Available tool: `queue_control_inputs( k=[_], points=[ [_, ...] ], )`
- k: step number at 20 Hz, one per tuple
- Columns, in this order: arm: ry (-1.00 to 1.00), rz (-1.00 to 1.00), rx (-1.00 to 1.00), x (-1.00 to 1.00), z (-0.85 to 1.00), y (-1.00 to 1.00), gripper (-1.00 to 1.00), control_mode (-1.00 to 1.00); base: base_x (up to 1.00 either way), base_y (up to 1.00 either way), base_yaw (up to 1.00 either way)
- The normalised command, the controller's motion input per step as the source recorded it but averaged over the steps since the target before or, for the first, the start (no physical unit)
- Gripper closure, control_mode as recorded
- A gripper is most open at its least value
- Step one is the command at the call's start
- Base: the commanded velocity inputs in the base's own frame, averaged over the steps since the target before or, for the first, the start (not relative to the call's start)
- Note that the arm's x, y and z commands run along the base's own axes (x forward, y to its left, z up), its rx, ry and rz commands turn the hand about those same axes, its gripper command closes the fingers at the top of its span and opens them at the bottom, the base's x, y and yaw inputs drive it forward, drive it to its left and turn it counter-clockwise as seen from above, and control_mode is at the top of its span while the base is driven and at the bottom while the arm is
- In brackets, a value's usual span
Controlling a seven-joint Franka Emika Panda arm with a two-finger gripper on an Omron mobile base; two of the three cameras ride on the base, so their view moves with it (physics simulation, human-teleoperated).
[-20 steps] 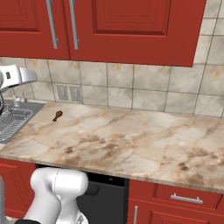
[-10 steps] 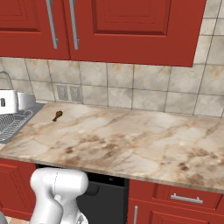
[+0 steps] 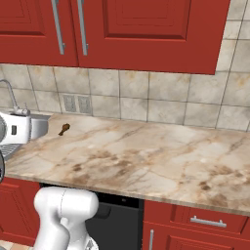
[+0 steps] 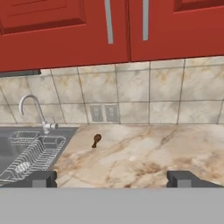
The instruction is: Close all open cabinet doors.
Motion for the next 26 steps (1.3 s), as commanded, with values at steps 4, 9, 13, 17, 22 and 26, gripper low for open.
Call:
queue_control_inputs(
  k=[4,9,13,17,22,26],
  points=[
    [0.02,0.00,0.01,0.00,-0.01,0.00,-1.00,-1.00,0.00,0.00,0.00],
    [0.00,0.00,0.00,0.00,0.00,0.00,-1.00,-1.00,0.00,0.00,0.00],
    [0.00,0.00,0.00,0.00,0.00,0.00,-1.00,-1.00,0.00,0.00,0.00],
    [0.00,0.00,0.00,0.00,0.00,0.00,-1.00,-1.00,0.00,0.00,0.00],
    [0.00,0.00,0.00,0.00,0.00,0.06,-1.00,-1.00,0.00,0.00,0.00],
    [0.00,0.00,0.00,-0.15,-0.02,0.15,-1.00,-1.00,0.00,0.00,0.00]
  ],
)
